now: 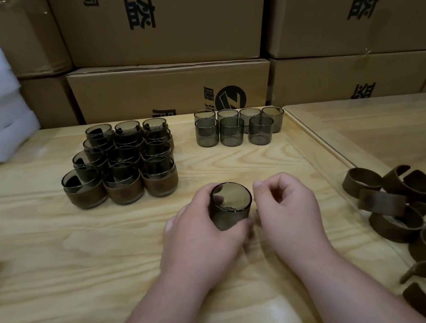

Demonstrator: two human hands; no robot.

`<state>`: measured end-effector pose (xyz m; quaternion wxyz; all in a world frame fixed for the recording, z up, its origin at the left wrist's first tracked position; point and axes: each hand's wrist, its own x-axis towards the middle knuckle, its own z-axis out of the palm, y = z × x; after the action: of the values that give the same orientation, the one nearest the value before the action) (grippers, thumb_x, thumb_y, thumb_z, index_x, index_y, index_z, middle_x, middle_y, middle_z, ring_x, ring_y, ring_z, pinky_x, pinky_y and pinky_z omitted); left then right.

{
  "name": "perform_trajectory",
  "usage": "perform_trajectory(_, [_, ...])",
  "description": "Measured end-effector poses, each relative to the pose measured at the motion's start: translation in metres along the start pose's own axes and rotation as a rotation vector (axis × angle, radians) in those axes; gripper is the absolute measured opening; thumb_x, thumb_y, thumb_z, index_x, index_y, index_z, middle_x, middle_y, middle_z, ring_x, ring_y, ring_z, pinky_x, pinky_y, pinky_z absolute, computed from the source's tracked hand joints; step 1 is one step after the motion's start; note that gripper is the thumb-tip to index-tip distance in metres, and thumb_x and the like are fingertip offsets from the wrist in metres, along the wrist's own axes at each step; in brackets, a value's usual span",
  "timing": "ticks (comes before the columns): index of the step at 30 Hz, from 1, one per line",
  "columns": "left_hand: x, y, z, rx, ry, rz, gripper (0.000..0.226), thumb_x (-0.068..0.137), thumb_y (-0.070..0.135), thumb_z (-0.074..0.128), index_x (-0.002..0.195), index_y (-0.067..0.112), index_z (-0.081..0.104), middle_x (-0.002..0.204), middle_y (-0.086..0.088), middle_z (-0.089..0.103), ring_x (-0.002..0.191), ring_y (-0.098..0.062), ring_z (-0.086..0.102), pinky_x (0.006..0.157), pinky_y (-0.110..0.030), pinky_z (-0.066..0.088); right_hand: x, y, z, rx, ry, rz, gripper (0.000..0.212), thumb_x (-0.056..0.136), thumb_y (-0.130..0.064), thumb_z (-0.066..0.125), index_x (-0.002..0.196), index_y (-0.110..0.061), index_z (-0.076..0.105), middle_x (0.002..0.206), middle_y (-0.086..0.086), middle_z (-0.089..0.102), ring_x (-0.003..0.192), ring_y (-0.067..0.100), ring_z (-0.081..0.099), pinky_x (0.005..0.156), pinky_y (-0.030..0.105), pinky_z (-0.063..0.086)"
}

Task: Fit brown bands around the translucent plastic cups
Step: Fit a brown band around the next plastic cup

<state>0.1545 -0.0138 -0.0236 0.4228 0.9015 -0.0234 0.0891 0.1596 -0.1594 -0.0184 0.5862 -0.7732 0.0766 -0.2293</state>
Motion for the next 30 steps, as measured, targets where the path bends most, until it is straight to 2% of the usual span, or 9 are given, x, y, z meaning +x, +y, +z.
perform_trajectory(7, [-0.001,0.004,-0.001,-0.028,-0.007,0.003,0.072,0.057,0.070,0.067,0.124,0.062,0.041,0.102,0.035,0.060,0.113,-0.002,0.059,0.110,-0.038,0.043,0.003,0.004,0.000,0.017,-0.005,-0.003,0.031,0.093,-0.023,0.068,0.065,-0.019,0.055,0.054,-0.017,0.054,0.050,0.000,0.046,0.051,0.013,0.039])
perform_trajectory(10, [-0.002,0.007,-0.003,-0.064,-0.005,0.003,0.065,0.054,0.070,0.067,0.113,0.073,0.038,0.099,0.043,0.060,0.111,0.003,0.060,0.109,-0.038,0.044,0.001,0.004,0.001,0.034,-0.014,-0.019,0.029,0.093,-0.022,0.067,0.066,-0.020,0.057,0.055,-0.017,0.056,0.051,0.000,0.048,0.052,0.013,0.039])
perform_trajectory(13, [-0.004,0.015,-0.006,-0.108,0.001,0.016,0.058,0.054,0.070,0.068,0.100,0.084,0.036,0.106,0.057,0.050,0.106,0.006,0.062,0.106,-0.040,0.047,0.001,0.003,0.002,0.070,-0.038,0.003,0.025,0.095,-0.020,0.063,0.070,-0.019,0.060,0.059,-0.013,0.059,0.054,0.004,0.051,0.058,0.025,0.045])
perform_trajectory(16, [-0.006,0.017,-0.006,-0.145,0.016,0.039,0.058,0.052,0.073,0.065,0.102,0.083,0.038,0.105,0.052,0.057,0.104,0.008,0.063,0.105,-0.042,0.048,-0.002,-0.001,0.004,0.211,-0.119,0.066,0.005,0.091,-0.025,0.062,0.089,-0.024,0.066,0.085,-0.007,0.073,0.075,0.010,0.066,0.073,0.044,0.057])
perform_trajectory(18, [-0.005,0.016,-0.006,-0.173,0.015,0.033,0.062,0.051,0.074,0.064,0.106,0.083,0.039,0.106,0.040,0.064,0.104,0.007,0.063,0.105,-0.041,0.048,-0.004,-0.001,0.006,0.257,-0.195,0.075,0.021,0.084,-0.036,0.060,0.102,-0.029,0.067,0.100,-0.007,0.074,0.088,0.008,0.070,0.080,0.041,0.059])
perform_trajectory(20, [-0.005,0.014,-0.006,-0.204,0.015,0.030,0.064,0.053,0.070,0.066,0.112,0.078,0.042,0.107,0.036,0.067,0.102,0.007,0.064,0.105,-0.041,0.049,-0.005,-0.001,0.006,0.244,-0.268,0.031,0.028,0.082,-0.043,0.061,0.105,-0.029,0.068,0.101,-0.010,0.076,0.092,0.007,0.072,0.080,0.036,0.058])
perform_trajectory(24, [-0.006,0.014,-0.006,-0.227,0.017,0.017,0.063,0.058,0.065,0.066,0.116,0.076,0.043,0.109,0.032,0.068,0.103,0.006,0.066,0.103,-0.040,0.050,-0.007,0.000,0.004,0.223,-0.357,-0.049,0.026,0.084,-0.037,0.064,0.109,-0.031,0.067,0.103,-0.017,0.076,0.097,0.002,0.072,0.079,0.018,0.054])
perform_trajectory(26, [-0.006,0.014,-0.007,-0.228,0.018,0.007,0.061,0.060,0.063,0.064,0.114,0.079,0.041,0.109,0.039,0.064,0.101,0.008,0.066,0.101,-0.038,0.052,-0.007,0.001,0.005,0.215,-0.384,-0.069,0.025,0.084,-0.031,0.064,0.109,-0.036,0.067,0.106,-0.021,0.074,0.100,0.000,0.070,0.082,0.014,0.052])
perform_trajectory(30, [-0.006,0.016,-0.008,-0.221,0.024,0.011,0.058,0.061,0.060,0.063,0.108,0.082,0.038,0.108,0.050,0.056,0.097,0.011,0.064,0.100,-0.039,0.053,-0.006,0.002,0.005,0.212,-0.407,-0.073,0.031,0.082,-0.028,0.061,0.109,-0.041,0.067,0.110,-0.021,0.073,0.107,0.001,0.069,0.087,0.016,0.052])
